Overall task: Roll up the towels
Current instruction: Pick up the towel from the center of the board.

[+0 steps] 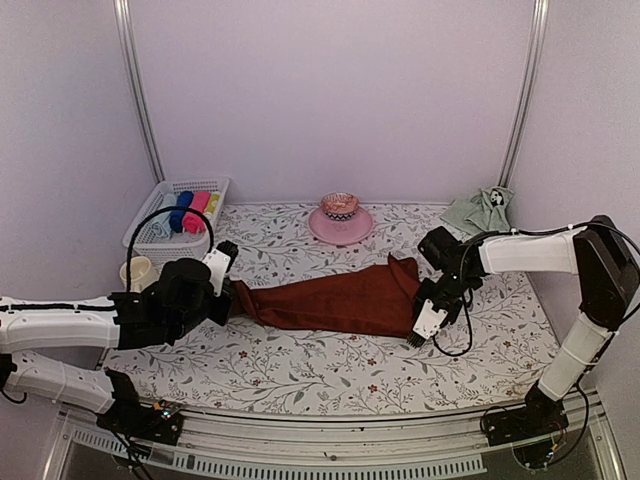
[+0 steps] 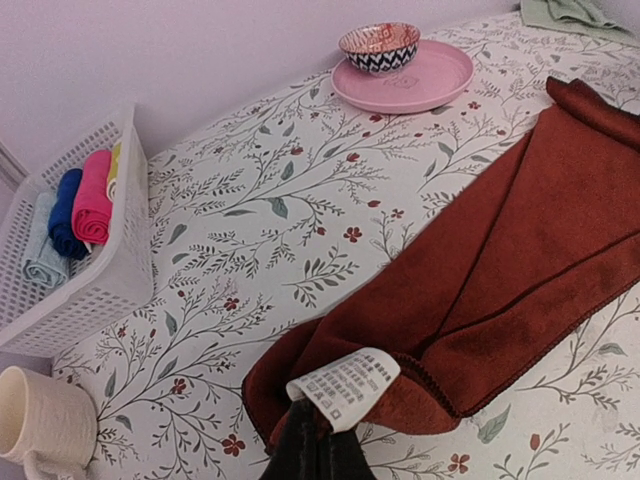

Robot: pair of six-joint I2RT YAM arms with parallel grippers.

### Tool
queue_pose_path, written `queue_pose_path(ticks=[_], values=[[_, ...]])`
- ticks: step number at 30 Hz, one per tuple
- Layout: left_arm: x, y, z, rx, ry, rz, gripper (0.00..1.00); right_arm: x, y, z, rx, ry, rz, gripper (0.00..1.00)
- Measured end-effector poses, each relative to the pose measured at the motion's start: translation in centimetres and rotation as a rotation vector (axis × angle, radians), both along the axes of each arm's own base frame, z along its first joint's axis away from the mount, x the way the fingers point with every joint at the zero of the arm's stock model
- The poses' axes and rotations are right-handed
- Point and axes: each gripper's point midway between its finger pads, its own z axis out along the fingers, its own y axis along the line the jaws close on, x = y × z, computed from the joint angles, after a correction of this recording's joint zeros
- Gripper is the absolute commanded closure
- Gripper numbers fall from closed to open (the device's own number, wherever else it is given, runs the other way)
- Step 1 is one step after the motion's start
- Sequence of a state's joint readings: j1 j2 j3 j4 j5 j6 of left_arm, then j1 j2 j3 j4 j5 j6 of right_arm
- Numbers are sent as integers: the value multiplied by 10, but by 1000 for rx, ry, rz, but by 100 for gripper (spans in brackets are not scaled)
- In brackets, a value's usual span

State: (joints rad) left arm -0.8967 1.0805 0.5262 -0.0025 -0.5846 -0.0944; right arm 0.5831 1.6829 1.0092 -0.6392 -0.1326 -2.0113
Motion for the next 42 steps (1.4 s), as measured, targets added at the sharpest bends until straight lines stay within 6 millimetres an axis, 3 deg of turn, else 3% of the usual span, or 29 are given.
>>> queue_pose_path(ticks=[8,13,21,26,29,32,38,42], values=[[0,-1,1,-5,-3,-1,100,-1,0,-5,-34,11,14,77],[0,-1,1,-6,-3,-2,100,-3,-1,-5,-47,15,7,96],[0,-1,1,-6,-3,-2,100,-6,-4,-5,-58,36,-19,98],[0,-1,1,-8,-2,-5,100,2,4,7,-24,33,-78,98],[0,-1,3,-11,-6,-6,100,17,14,27,60,31,-175,98],[0,-1,12,-19,-24,-11,100,38,14,62,204,2,-318,98],[5,4,58,-96,-111,-4,100,80,-16,154,523,-146,-677,98],[7,13,98,-158,-189,11,100,96,-46,195,701,-189,-922,98]])
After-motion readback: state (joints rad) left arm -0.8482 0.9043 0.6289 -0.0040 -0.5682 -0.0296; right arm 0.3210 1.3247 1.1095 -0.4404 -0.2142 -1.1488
